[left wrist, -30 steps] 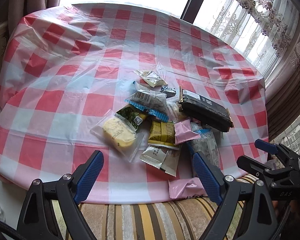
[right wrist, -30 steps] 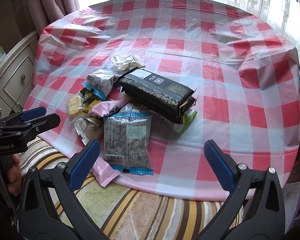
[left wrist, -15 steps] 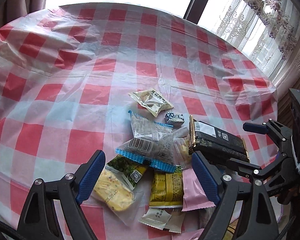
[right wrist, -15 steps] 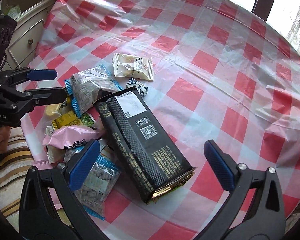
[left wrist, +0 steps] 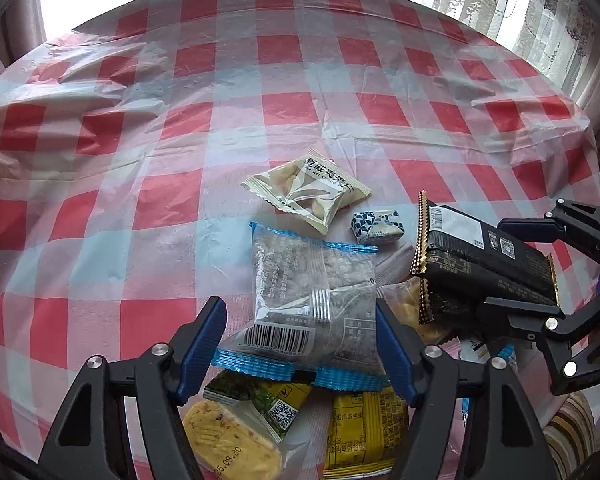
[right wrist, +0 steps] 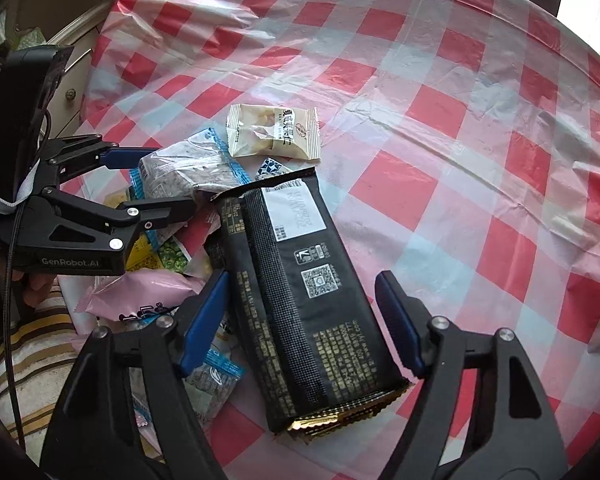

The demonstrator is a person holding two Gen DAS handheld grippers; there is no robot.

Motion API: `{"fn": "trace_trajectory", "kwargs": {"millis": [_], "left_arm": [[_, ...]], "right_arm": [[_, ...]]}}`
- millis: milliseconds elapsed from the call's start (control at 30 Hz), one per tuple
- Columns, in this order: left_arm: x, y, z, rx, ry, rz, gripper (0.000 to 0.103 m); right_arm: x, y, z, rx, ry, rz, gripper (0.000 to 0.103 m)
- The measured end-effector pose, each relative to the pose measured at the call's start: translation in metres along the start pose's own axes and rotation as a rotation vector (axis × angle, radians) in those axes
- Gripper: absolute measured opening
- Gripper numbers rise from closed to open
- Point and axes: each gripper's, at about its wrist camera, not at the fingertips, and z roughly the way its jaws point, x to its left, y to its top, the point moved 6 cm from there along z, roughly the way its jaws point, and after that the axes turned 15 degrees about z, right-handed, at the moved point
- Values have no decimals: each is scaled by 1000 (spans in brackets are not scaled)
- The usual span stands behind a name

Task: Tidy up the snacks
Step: 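Reach the right tool to the black bar pack and grasp it, then carry the black bar pack with the right tool into the white box and release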

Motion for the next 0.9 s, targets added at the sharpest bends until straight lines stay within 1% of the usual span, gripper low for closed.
{"fn": "trace_trajectory", "kwargs": {"millis": [100,133,333,600,833,900], "left_arm": [[3,-1,-2,-8,-3,-15,70],[3,0,-3,-11,0,-18,69],[4,-2,-11,-36,1,-33,67],[7,0,-34,-95,32,-56,66],[-8,9,-62,-152,47,-37,66],[-18,12,-70,-168,36,-26,66]], "right_arm": [[1,-1,-6,-25,0,23,57],[0,-2,-8,-36,-7,34,54],[-11,-8,-16,-69,12,133,54],[-21,-22,-47,-156,18,238,54],[-37,-49,-80,-217,20,324,54],[-44,-61,-89,-233,21,356,54]]}}
